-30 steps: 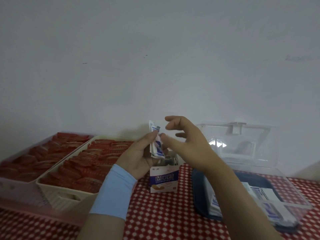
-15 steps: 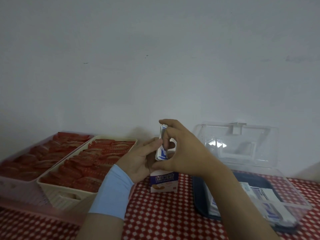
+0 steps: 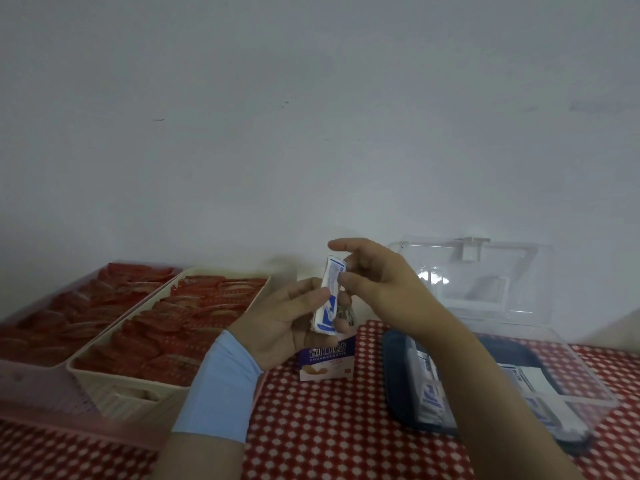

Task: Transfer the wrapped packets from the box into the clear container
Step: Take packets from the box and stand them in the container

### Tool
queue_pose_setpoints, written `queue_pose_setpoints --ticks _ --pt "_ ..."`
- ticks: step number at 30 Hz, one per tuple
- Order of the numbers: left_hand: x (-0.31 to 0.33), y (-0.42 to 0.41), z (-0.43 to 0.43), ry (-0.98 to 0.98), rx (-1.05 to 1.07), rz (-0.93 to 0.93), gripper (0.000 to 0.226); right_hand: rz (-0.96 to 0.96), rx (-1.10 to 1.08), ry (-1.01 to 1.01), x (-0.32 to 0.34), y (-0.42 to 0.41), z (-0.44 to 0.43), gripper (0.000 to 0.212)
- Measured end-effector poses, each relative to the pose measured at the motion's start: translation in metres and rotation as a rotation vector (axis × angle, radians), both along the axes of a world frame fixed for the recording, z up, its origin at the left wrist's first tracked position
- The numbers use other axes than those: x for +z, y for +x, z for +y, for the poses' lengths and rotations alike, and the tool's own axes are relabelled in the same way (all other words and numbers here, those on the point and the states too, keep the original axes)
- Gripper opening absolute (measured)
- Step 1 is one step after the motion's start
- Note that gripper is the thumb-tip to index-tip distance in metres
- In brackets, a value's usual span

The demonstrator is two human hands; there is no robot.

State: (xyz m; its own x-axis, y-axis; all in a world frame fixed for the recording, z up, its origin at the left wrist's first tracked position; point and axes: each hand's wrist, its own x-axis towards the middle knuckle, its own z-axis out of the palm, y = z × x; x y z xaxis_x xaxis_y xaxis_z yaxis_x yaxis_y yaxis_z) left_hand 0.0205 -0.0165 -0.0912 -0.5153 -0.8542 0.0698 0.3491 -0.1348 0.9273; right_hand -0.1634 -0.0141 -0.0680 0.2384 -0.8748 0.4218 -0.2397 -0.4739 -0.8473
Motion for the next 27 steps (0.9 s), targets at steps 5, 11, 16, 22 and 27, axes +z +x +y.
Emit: queue_pose_setpoints --ticks 5,11,16,22,27 --pt "0.005 -0.004 0.009 -0.052 -0.023 -0.102 0.030 0.091 0.011 0.015 0.007 -0.008 0.007 0.006" --pt "0.013 -0.011 0.029 -0.096 -0.003 -0.235 0.036 0.128 0.004 0.038 0.017 -0.019 0.032 0.010" --pt "0.023 -0.045 0.055 -0.149 0.023 -0.241 0.041 0.197 -0.005 0.086 0.045 -0.056 0.059 0.008" --pt "0.033 -0.101 0.070 -0.183 -0.041 -0.273 0.045 0.292 -0.054 0.198 0.072 -0.116 0.085 0.008" --pt "0.042 -0.144 0.061 -0.246 -0.089 -0.531 0.029 0.371 -0.254 0.238 0.076 -0.170 0.088 0.011"
